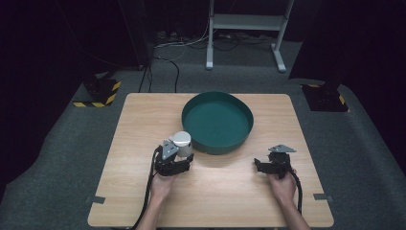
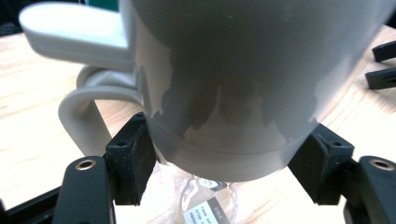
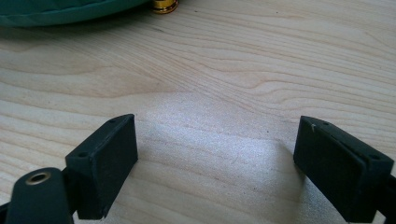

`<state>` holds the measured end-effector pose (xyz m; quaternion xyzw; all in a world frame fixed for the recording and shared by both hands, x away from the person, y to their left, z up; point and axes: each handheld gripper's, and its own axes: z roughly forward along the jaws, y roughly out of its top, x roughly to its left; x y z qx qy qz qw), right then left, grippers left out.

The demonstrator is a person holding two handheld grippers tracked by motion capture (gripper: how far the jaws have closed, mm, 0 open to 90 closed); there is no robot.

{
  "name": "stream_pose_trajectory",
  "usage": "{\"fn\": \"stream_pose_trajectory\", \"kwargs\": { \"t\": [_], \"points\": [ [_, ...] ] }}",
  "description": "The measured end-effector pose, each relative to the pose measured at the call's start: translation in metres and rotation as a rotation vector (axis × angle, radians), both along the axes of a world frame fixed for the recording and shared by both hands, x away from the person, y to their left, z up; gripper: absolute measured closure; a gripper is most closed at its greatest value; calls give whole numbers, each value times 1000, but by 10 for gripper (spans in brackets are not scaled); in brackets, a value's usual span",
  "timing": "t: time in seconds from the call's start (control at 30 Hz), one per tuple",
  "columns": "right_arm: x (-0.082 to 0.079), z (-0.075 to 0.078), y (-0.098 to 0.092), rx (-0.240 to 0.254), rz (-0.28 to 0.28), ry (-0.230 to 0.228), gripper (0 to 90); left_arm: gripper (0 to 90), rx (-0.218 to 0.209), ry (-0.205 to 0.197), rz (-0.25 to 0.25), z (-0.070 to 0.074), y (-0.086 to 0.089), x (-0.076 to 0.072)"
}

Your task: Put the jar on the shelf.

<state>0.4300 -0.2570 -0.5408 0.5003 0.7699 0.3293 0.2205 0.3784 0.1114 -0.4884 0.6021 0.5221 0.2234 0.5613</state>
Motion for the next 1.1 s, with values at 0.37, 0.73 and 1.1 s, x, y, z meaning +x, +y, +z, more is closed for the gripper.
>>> {"fn": "stream_pose_trajectory", "kwargs": {
  "t": [0.37,0.73,1.1],
  "points": [
    [0,0,0,0,1,-1,133,313,-5,24,-5,4,2,-1],
    [0,0,0,0,0,-1,132,313,-36,12,-24,24,0,-1],
    [0,0,0,-1,1,-1,132,312,-27,-8,-77,52,-10,4]
  ]
}}
